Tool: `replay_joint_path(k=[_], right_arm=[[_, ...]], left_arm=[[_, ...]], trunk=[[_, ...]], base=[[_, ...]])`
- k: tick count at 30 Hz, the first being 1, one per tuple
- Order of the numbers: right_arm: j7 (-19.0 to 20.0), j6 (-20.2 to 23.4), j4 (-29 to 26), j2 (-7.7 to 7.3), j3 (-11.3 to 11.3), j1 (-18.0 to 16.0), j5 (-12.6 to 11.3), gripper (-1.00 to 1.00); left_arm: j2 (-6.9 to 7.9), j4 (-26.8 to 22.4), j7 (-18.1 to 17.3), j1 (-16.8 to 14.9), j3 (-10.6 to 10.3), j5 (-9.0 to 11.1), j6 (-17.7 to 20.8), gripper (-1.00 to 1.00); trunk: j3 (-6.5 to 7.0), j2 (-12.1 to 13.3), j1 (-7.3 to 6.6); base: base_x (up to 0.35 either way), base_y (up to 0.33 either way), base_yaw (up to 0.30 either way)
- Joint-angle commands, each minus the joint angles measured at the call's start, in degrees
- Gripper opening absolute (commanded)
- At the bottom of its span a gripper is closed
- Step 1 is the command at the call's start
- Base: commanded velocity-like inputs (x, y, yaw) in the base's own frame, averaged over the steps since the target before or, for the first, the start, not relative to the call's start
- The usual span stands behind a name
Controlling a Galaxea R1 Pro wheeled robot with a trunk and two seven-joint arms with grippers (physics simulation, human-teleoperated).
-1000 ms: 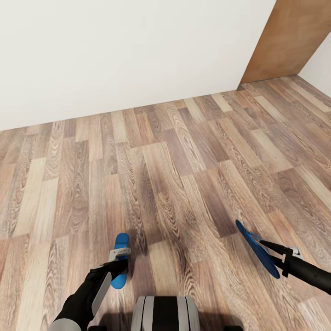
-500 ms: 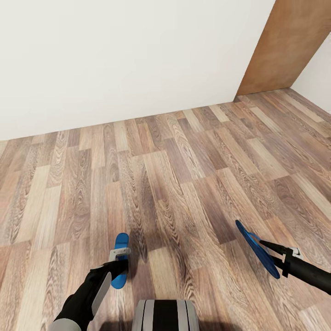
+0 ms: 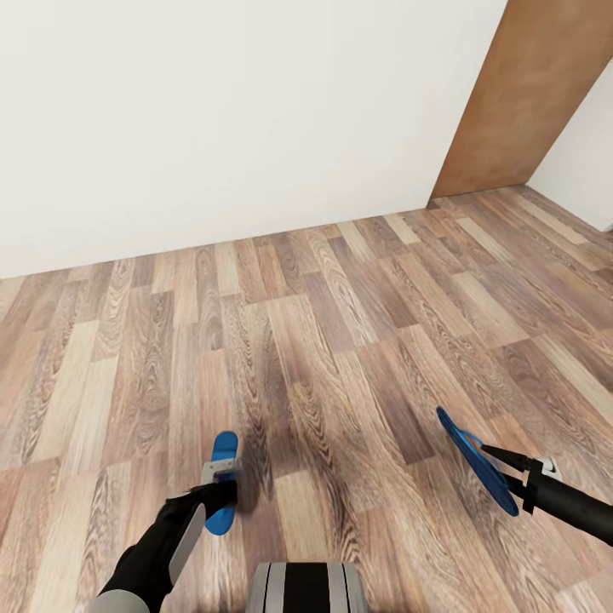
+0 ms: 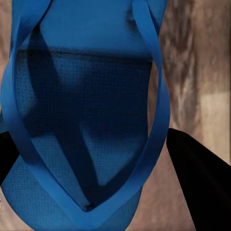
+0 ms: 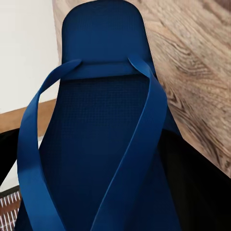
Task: In the bedroom, move the book from the bed onto either nightstand, and place the two sandals side by side next to the bed.
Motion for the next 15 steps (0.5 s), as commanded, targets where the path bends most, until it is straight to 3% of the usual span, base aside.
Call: replay_joint_path(k=[1, 6, 10, 13, 15], right_arm=[[0.11, 0.17, 0.01, 0.00, -0.05, -0.02, 0.16, -1.00], [0.10, 0.17, 0.01, 0.00, -0.04, -0.02, 0.16, -1.00], [0.10, 0.17, 0.01, 0.00, 0.07, -0.02, 0.16, -1.00], [0.10, 0.17, 0.01, 0.00, 0.07, -0.02, 0.16, -1.00], [0.09, 0.17, 0.01, -0.01, -0.02, -0.02, 0.16, -1.00]], left_arm=[[0.02, -0.08, 0.06, 0.00, 0.10, 0.62, 0.33, -1.00], [0.11, -0.65, -1.19, 0.00, 0.25, 0.73, 0.34, -1.00], [1.02, -2.02, -6.90, 0.00, 1.47, 0.75, 0.42, -1.00], [3.10, -2.28, -15.74, 0.00, 4.33, 0.79, 0.43, -1.00], [4.64, -2.28, -26.59, 0.10, 7.50, 0.64, 0.43, -1.00]], trunk=[[0.19, 0.00, -0.03], [1.30, 0.07, -0.16], [2.19, 0.12, -0.26], [2.85, 0.16, -0.34], [3.29, 0.19, -0.39]], base=[[0.000, 0.000, 0.000], [0.000, 0.000, 0.000], [0.000, 0.000, 0.000], [0.000, 0.000, 0.000], [0.000, 0.000, 0.000]])
